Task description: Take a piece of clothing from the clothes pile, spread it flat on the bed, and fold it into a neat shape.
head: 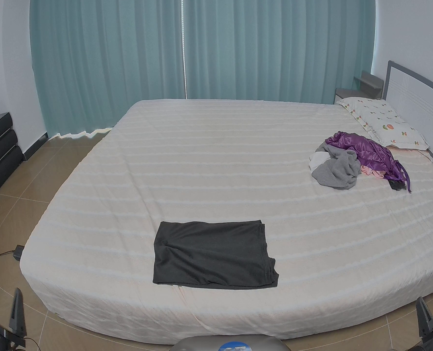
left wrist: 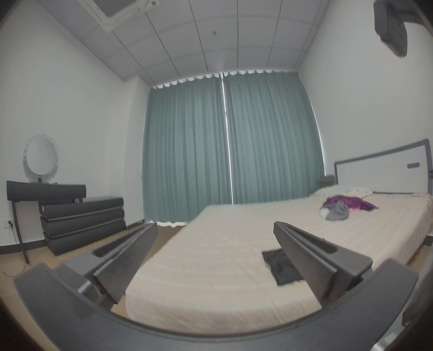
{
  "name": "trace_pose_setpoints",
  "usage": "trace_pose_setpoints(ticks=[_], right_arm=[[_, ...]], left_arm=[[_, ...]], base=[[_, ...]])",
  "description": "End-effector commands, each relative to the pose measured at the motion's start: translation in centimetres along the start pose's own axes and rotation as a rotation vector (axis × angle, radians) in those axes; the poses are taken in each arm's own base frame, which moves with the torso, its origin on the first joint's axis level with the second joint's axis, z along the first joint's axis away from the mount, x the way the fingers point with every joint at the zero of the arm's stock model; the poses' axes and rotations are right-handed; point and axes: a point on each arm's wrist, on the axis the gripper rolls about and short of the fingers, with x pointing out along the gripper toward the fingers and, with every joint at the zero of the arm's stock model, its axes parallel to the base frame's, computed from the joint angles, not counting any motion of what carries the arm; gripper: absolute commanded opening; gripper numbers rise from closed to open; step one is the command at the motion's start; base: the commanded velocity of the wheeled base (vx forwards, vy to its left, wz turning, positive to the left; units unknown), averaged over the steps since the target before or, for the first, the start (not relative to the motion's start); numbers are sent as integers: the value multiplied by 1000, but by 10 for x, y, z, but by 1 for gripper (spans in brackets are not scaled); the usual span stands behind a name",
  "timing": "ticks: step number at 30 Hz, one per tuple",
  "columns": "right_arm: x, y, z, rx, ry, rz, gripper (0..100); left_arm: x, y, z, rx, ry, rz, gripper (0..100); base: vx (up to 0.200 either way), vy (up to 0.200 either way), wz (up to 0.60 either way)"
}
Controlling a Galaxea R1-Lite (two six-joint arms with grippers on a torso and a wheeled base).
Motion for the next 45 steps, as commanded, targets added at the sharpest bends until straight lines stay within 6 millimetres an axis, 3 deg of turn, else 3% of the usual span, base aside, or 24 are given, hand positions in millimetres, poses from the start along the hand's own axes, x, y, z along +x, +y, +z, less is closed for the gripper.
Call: trace_pose_setpoints(ticks=[1, 4, 12, 18, 27, 32, 34, 38, 45], right_arm=[[0, -2, -7, -5, 28, -84, 100], [-2, -3, -13, 13, 117, -157, 100], [0, -3, -12, 31, 82, -157, 100], [-1, -3, -12, 32, 80, -154, 100], [-1, -3, -12, 33, 78, -156, 100], [-1, -3, -12, 32, 80, -156, 100], [-1, -3, -12, 34, 80, -156, 100], [-1, -3, -12, 32, 80, -154, 100], [-1, -3, -12, 34, 80, -156, 100]], left_arm=[[-1, -2, -16, -1, 110, -44, 100], [-1, -3, -15, -13, 105, -113, 100], [-2, -8, -16, -63, 109, -299, 100], [-2, -8, -16, -94, 114, -304, 100], [-1, -3, -16, -80, 115, -109, 100], [-1, -3, -16, -91, 116, -96, 100], [-1, -4, -16, -102, 117, -131, 100], [-3, -9, -15, -132, 114, -372, 100], [-2, -9, -15, -157, 119, -359, 100]], base=[[0, 0, 0], [0, 0, 0], [0, 0, 0], [0, 0, 0], [0, 0, 0], [0, 0, 0], [0, 0, 0], [0, 0, 0], [0, 0, 0]])
